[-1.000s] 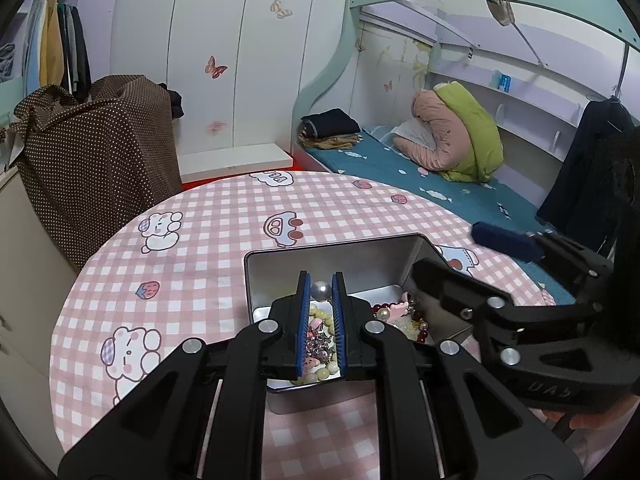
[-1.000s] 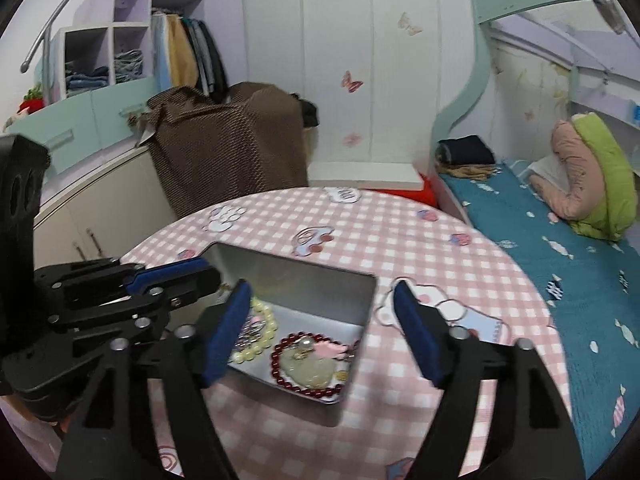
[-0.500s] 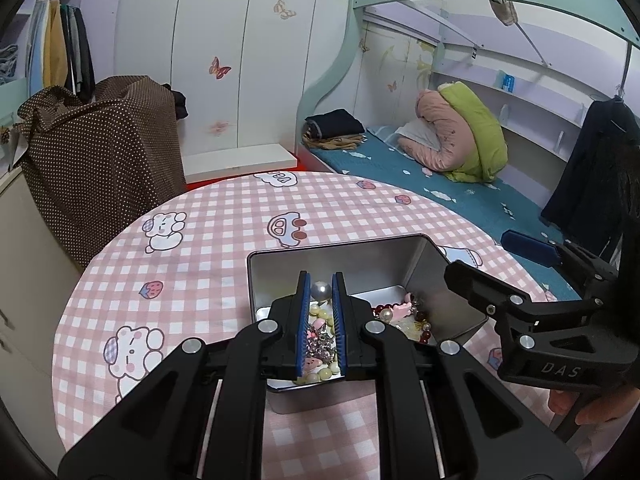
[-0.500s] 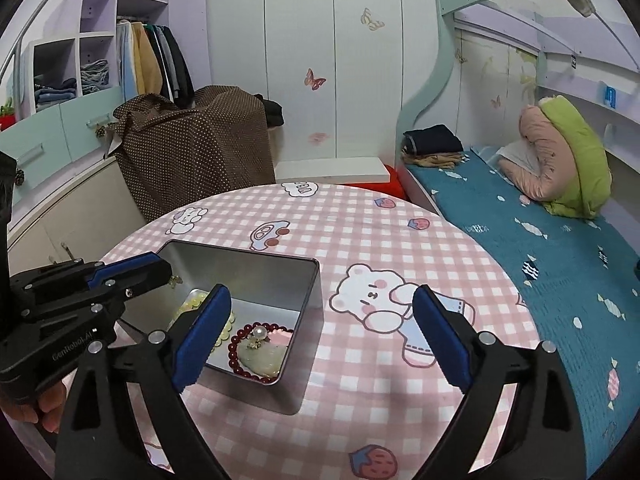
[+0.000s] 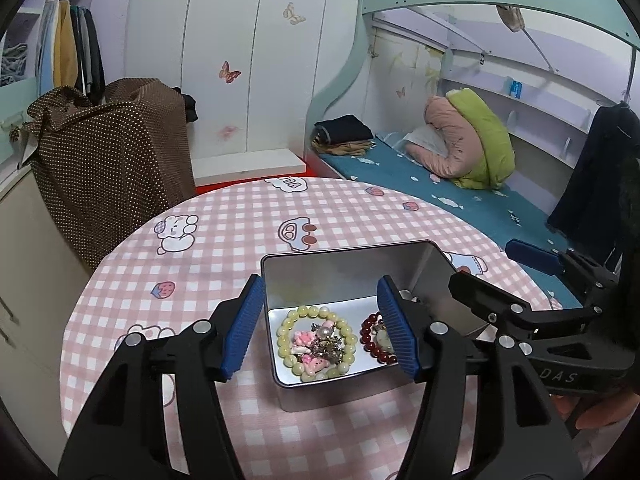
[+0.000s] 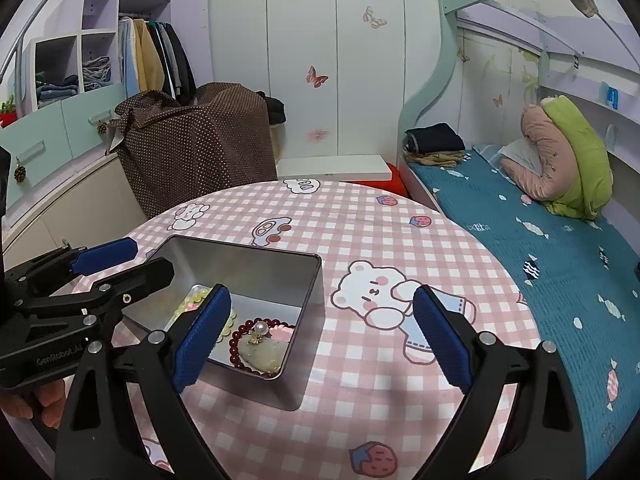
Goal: Organize jewelry
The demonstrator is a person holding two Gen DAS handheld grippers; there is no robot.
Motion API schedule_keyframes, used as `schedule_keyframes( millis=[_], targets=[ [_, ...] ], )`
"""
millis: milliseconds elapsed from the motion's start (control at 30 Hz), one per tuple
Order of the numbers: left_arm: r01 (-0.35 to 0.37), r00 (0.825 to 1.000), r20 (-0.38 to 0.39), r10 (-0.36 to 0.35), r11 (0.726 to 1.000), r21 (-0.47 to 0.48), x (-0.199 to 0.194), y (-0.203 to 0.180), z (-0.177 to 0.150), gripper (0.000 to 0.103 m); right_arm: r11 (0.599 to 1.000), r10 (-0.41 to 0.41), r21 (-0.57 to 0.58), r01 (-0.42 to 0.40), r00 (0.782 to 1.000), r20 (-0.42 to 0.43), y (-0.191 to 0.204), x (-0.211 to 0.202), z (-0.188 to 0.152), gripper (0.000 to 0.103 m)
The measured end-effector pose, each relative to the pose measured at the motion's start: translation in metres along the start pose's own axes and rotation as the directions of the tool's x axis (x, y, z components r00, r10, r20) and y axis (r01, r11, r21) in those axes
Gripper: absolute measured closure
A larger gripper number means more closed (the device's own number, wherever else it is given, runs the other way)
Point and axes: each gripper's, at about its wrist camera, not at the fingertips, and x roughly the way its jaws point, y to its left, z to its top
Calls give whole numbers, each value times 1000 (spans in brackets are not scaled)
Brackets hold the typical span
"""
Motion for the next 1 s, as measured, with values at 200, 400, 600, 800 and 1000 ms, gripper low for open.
schedule_keyframes(
  millis=[200,400,600,800,1000],
  targets=[
    [-15,1000,6,15,1000,5,-7,0,-1,37,1000,7,1,-7,1000,19,2,-9,3,14],
    [-49,999,23,49,999,-4,-20,-3,0,28,1000,5,24,-6,998,57,-2,-24,5,7],
    [-84,995,50,84,996,-1,-36,-9,4,22,1000,1,13,-2,996,90,-4,-38,9,7],
    [-118,988,94,119,993,-10,-59,-15,10,17,1000,11,1,-11,991,131,-2,-56,15,7],
    [-163,973,164,163,987,-18,-90,-20,19,14,1000,19,-16,-17,984,179,4,-77,22,7]
  ],
)
